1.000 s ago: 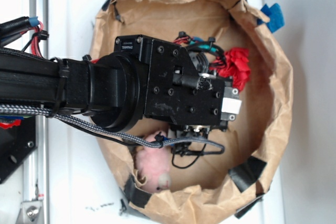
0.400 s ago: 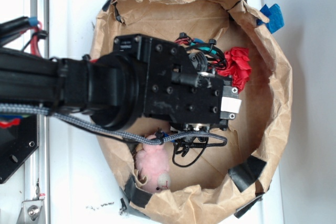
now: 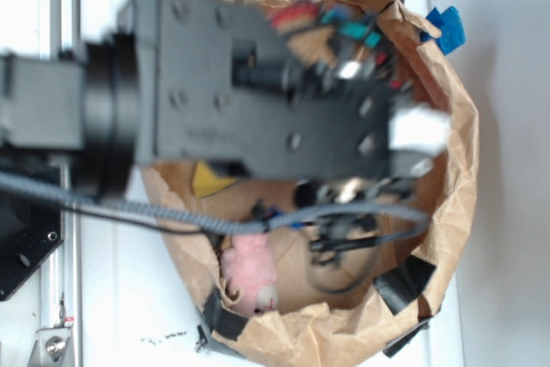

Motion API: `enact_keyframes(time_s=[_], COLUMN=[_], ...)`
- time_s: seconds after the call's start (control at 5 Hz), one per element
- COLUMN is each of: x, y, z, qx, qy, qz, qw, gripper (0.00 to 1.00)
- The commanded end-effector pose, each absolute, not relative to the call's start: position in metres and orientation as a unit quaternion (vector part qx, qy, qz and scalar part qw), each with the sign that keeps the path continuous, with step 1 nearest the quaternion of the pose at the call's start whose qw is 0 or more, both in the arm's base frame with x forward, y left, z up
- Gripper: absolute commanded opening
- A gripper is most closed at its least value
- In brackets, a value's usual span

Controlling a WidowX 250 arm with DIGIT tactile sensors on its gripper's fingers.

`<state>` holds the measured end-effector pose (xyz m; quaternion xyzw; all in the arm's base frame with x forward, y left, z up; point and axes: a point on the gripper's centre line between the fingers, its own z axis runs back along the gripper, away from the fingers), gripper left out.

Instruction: Grab the white paper.

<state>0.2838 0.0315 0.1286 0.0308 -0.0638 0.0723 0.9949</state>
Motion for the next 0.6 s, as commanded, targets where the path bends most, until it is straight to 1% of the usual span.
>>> enact_keyframes(time_s=[0.0, 0.2, 0.4], x=[0.2839, 0.2767, 0.2766], y=[0.04, 0.0371, 0.0378], z=[0.1827, 0.1779, 0.1767], qx=[-0.003, 0.01, 0.023], qy=[-0.104, -0.093, -0.095], qz=[0.09, 0.08, 0.085], qw=[0.99, 0.992, 0.992], gripper=[0.0, 0.0, 0.0])
